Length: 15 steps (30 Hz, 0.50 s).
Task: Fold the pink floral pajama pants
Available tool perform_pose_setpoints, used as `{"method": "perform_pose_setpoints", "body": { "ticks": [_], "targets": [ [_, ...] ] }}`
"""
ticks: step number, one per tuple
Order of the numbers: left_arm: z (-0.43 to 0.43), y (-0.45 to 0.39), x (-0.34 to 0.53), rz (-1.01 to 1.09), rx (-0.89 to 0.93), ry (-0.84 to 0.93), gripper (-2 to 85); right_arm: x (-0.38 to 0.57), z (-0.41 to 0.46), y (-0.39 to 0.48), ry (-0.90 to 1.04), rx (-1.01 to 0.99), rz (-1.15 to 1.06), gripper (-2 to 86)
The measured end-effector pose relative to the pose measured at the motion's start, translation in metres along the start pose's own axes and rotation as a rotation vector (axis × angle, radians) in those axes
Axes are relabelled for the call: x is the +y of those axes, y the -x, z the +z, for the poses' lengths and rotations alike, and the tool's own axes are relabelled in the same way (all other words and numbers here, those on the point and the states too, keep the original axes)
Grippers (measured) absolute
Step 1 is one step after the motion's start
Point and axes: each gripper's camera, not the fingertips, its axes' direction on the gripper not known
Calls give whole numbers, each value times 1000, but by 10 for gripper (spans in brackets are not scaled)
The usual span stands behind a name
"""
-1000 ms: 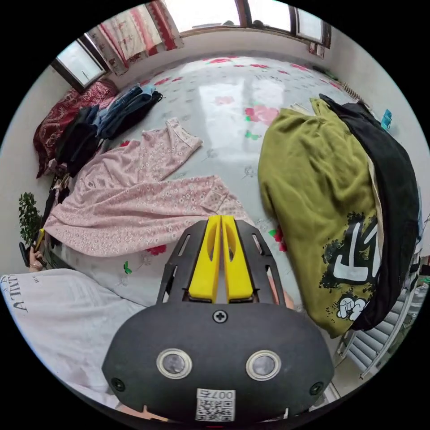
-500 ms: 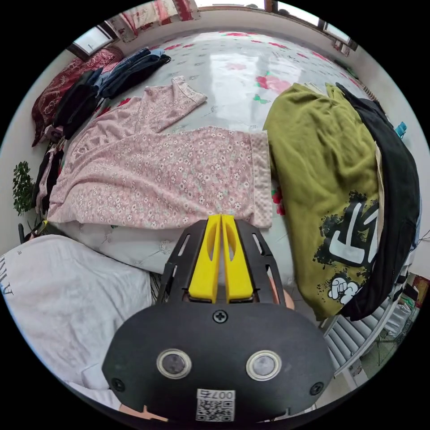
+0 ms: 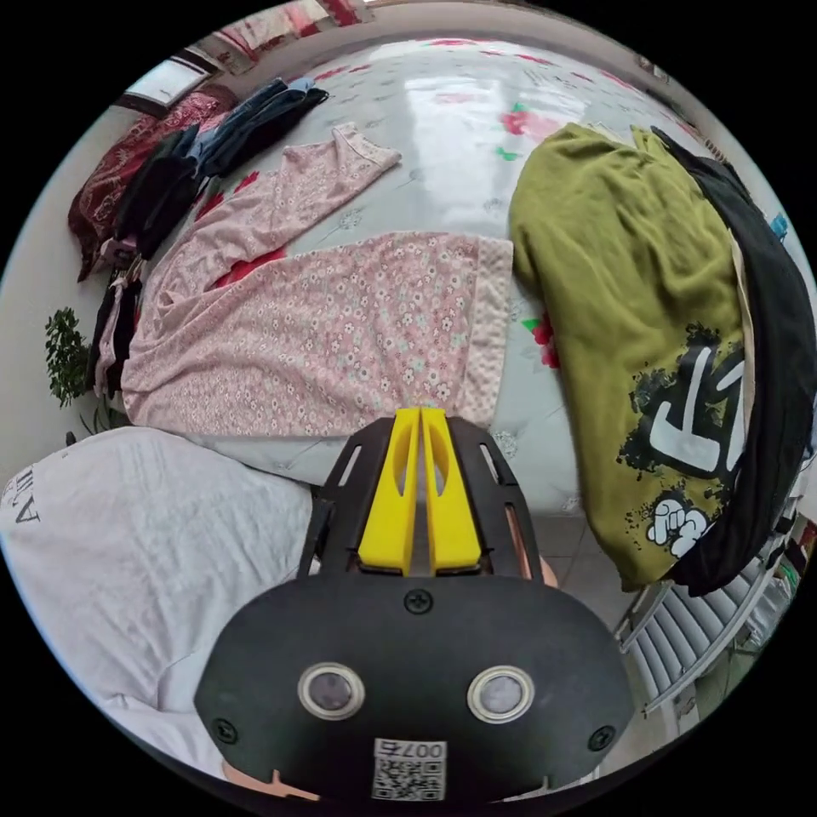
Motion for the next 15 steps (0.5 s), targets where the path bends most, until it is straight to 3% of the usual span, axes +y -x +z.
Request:
{"method": "perform_pose_setpoints", "body": {
  "ticks": [4, 15],
  "targets": [
    [-16, -12, -12, 36, -41, -64, -10, -25, -28, -14, -213, -54, 37, 15],
    [9, -144, -185, 300, 9, -108, -2, -207, 51, 36, -157, 1, -72, 42]
  ]
}}
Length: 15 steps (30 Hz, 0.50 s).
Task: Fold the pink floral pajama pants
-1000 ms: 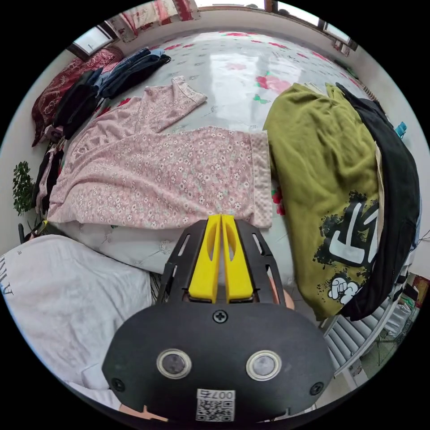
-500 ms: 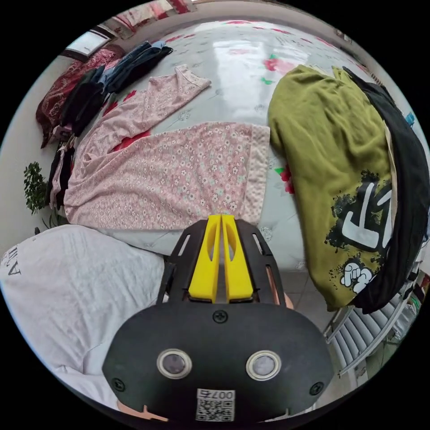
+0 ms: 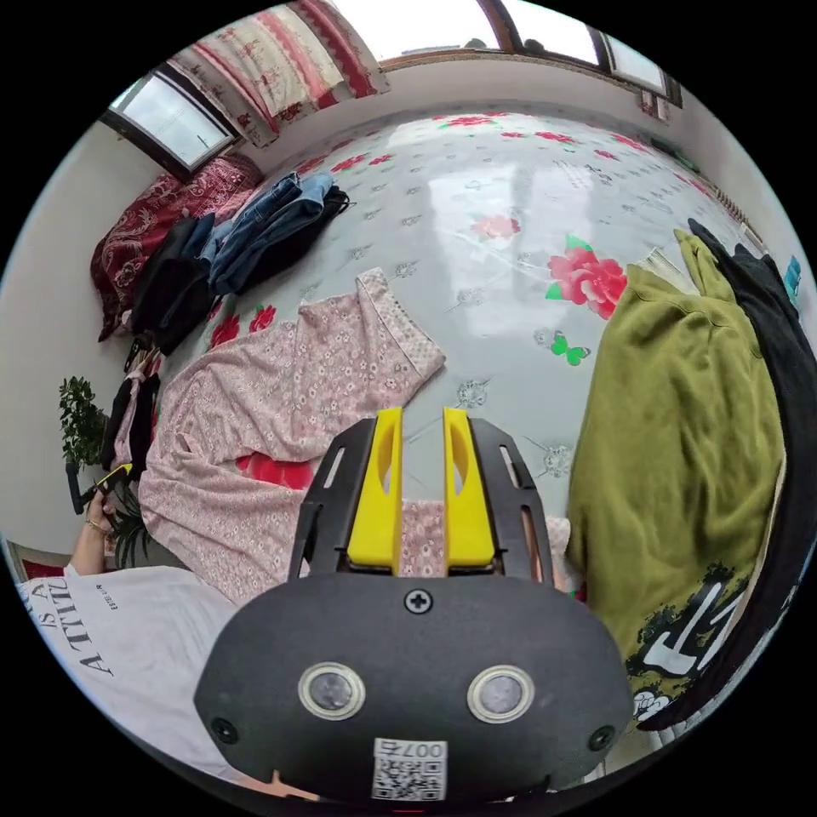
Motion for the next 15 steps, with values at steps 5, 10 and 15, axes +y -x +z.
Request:
{"method": "perform_pose_setpoints", "body": {
  "ticks": [5, 10, 15],
  "targets": [
    [48, -5, -84, 46, -60, 58, -2, -64, 57, 1, 80, 75, -29, 52],
    [108, -1, -133, 62, -90, 145, -3, -82, 113, 6, 216, 129, -129, 22],
    [135, 8, -143, 37, -74, 80, -9, -83, 74, -48, 120, 465, -83, 1]
  ]
}}
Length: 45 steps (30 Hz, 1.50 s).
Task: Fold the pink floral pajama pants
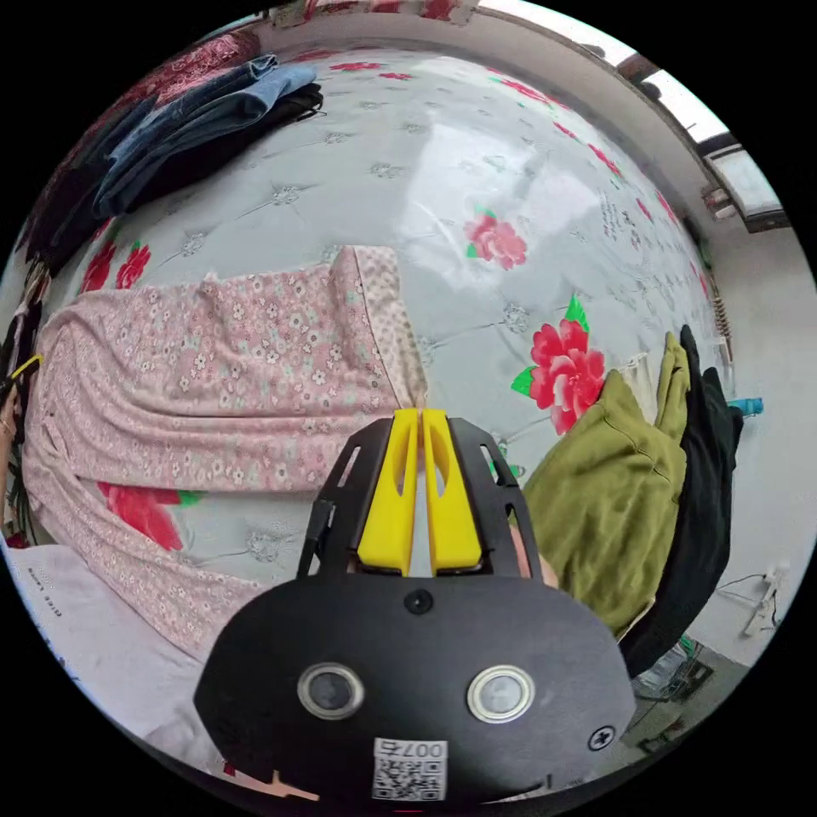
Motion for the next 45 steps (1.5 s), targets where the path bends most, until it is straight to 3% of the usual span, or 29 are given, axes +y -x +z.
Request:
{"method": "perform_pose_setpoints", "body": {
  "ticks": [4, 8, 14, 16, 20, 24, 29, 34, 37, 40, 45],
  "targets": [
    [12, 1, -14, -109, 243, -115, -9, 22, 27, -70, -22, -99, 286, -1],
    [15, -3, -31, -106, 235, -113, -10, 32, 56, -78, 56, -146, 359, 3],
    [-44, 39, 34, -184, 225, -278, -9, 76, 15, -84, -168, -33, 462, 13],
    [-62, 47, 73, -193, 201, -313, -8, 80, -5, -56, -291, -88, 343, 16],
    [-76, 58, 169, -234, 63, -265, 0, 52, -17, 26, -333, -291, 18, 22],
    [-70, 85, 240, -339, 23, -225, 46, 7, -30, 173, -335, -522, -387, 34],
    [-30, 114, 254, -402, 210, -160, 63, -27, -57, 357, -325, -688, -786, 55],
    [-23, 94, 241, -276, 176, -189, 17, -36, -52, 506, -223, -629, -1024, 67],
    [-35, 79, 238, -179, 121, -248, -4, -25, -12, 532, -91, -528, -1080, 33],
    [-62, 64, 241, -58, 116, -338, -9, 2, 20, 498, -108, -447, -1121, 11],
    [-81, -2, 233, 434, 194, -351, -9, 7, 32, 407, -54, -529, -974, 18]
  ]
}}
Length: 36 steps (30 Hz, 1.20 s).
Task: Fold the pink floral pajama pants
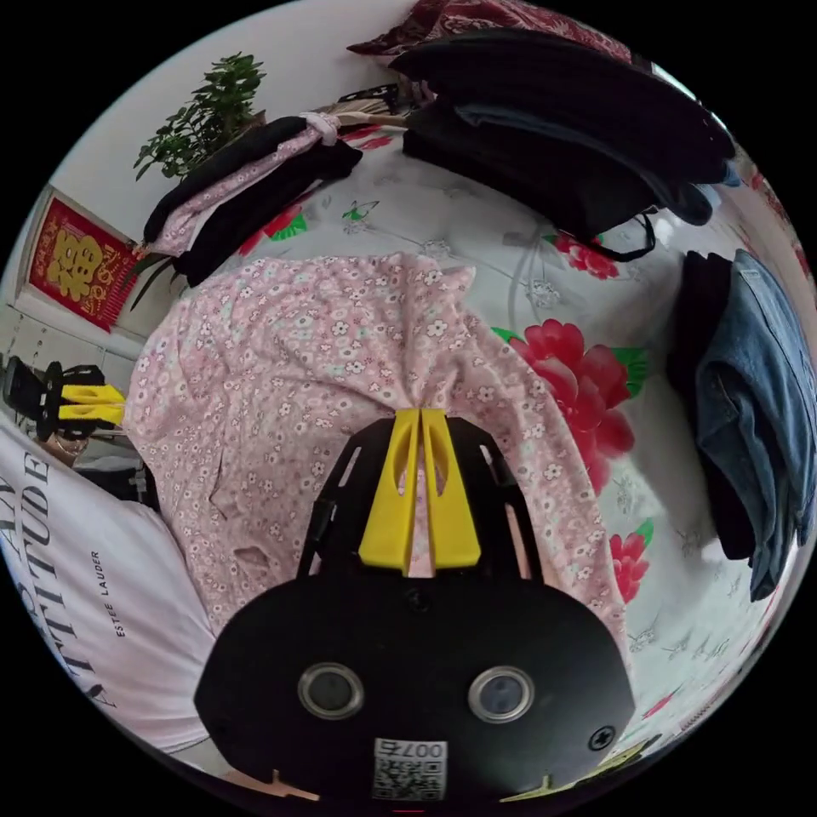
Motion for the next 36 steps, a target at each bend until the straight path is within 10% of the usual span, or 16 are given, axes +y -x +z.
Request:
{"method": "perform_pose_setpoints", "body": {
  "ticks": [14, 25, 36],
  "targets": [
    [84, -36, -17, 237, 80, 218, -9, -108, 22, 119, 169, 30, -286, 52],
    [66, 10, 11, -50, 215, 52, 39, 97, -18, -13, 94, 41, 248, 23],
    [70, 23, -8, -159, 205, 55, 69, 1, -52, 53, -64, 82, -67, 87]
  ]
}}
